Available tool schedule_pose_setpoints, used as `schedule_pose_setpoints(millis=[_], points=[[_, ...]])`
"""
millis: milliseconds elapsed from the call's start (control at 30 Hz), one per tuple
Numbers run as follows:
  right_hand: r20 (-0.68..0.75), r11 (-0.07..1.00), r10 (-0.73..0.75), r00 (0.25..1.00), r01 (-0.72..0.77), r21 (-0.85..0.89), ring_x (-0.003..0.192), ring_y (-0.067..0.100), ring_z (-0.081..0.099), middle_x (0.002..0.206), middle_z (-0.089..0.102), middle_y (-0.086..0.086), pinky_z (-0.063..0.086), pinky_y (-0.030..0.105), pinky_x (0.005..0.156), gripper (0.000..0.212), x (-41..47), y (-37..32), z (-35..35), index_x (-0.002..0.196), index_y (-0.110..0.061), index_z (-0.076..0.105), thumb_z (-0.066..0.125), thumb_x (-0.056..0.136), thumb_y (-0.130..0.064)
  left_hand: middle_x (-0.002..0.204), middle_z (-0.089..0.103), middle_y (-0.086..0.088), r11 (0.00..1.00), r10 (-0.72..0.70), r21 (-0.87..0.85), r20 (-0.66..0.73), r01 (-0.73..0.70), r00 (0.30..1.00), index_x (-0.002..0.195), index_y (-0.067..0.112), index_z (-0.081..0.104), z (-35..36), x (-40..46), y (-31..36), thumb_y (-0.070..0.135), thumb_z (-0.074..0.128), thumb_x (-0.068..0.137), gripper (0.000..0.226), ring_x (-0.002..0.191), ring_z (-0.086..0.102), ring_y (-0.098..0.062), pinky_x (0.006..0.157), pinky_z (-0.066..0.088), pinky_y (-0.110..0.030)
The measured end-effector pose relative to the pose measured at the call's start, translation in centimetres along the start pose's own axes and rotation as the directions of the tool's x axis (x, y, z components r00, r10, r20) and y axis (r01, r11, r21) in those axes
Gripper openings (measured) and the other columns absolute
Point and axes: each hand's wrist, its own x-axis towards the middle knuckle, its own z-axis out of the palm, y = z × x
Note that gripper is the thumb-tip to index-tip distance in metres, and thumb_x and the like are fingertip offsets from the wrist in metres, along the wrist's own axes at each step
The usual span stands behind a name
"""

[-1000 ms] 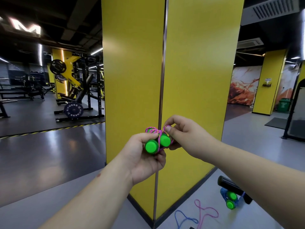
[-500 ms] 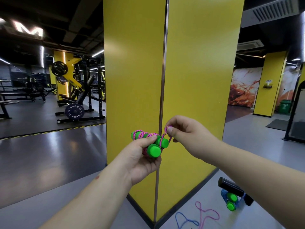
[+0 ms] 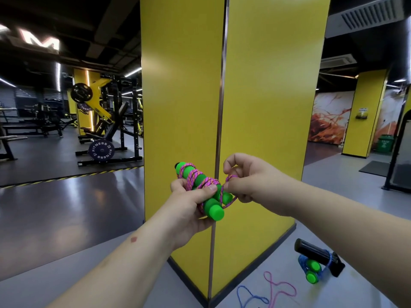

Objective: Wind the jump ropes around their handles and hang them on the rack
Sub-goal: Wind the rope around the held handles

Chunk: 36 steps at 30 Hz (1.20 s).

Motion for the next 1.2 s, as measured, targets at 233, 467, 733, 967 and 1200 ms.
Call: schedule_pose_setpoints(millis=[233, 467, 733, 967, 1200], points=[[0.041, 0.931, -0.099, 0.994, 0.107, -0.349, 0.055, 0.006, 0.046, 0.063, 0.052, -0.008, 0.040, 0.023, 0.053, 0.003, 0.0, 0.1, -0.7, 0.093, -0.019, 0.071, 0.072, 0.091, -0.021, 0.089, 0.071, -0.011, 0.975, -0.219, 0.003, 0.138, 0.221, 0.966, 0.129, 0.013, 0.051, -0.6, -0.5, 0.6, 0.018, 0.075, 0.087, 0.048, 0.066, 0.066, -0.020, 0.060, 0.054, -0.032], [0.069, 0.891, -0.132, 0.989, 0.148, -0.430, 0.065, 0.011, 0.054, 0.072, 0.062, -0.007, 0.052, 0.035, 0.066, 0.007, 0.3, 0.7, -0.6, 0.096, -0.031, 0.072, 0.070, 0.091, -0.036, 0.089, 0.061, -0.018, 0.856, -0.453, -0.065, 0.384, 0.513, 0.804, 0.103, -0.004, 0.071, -2.1, -0.2, 0.5, 0.019, 0.075, 0.080, 0.033, 0.070, 0.060, -0.023, 0.053, 0.059, -0.029], [-0.038, 0.853, 0.022, 0.999, -0.039, -0.521, 0.096, 0.008, 0.066, 0.099, 0.072, -0.016, 0.055, 0.036, 0.086, 0.019, 0.6, 4.7, -0.7, 0.105, -0.036, 0.076, 0.062, 0.095, -0.045, 0.120, 0.067, -0.027, 0.948, -0.311, -0.026, 0.148, 0.318, 0.939, 0.120, 0.000, 0.066, -0.8, 1.5, -3.3, 0.015, 0.070, 0.092, 0.032, 0.095, 0.065, -0.035, 0.063, 0.063, -0.031], [-0.214, 0.909, 0.055, 0.975, -0.138, -0.394, 0.055, 0.001, 0.051, 0.061, 0.062, -0.016, 0.043, 0.024, 0.058, 0.017, 0.5, 11.2, -2.1, 0.093, -0.025, 0.076, 0.063, 0.096, -0.035, 0.112, 0.067, -0.006, 0.974, -0.096, 0.226, 0.286, 0.030, 0.953, 0.136, 0.034, 0.053, 0.6, 3.9, -8.8, 0.052, 0.084, 0.068, 0.077, 0.092, 0.063, -0.023, 0.078, 0.057, -0.033], [-0.246, 0.958, 0.252, 0.936, -0.277, -0.070, 0.043, 0.008, 0.041, 0.048, 0.049, -0.006, 0.036, 0.021, 0.045, 0.015, 0.9, 17.1, -5.1, 0.088, -0.014, 0.074, 0.069, 0.093, -0.027, 0.088, 0.070, 0.012, 0.615, 0.297, 0.712, 0.189, -0.339, 0.936, 0.103, 0.047, 0.064, 2.7, 9.5, -14.5, 0.052, 0.082, 0.074, 0.034, 0.078, 0.069, -0.015, 0.069, 0.058, -0.039]])
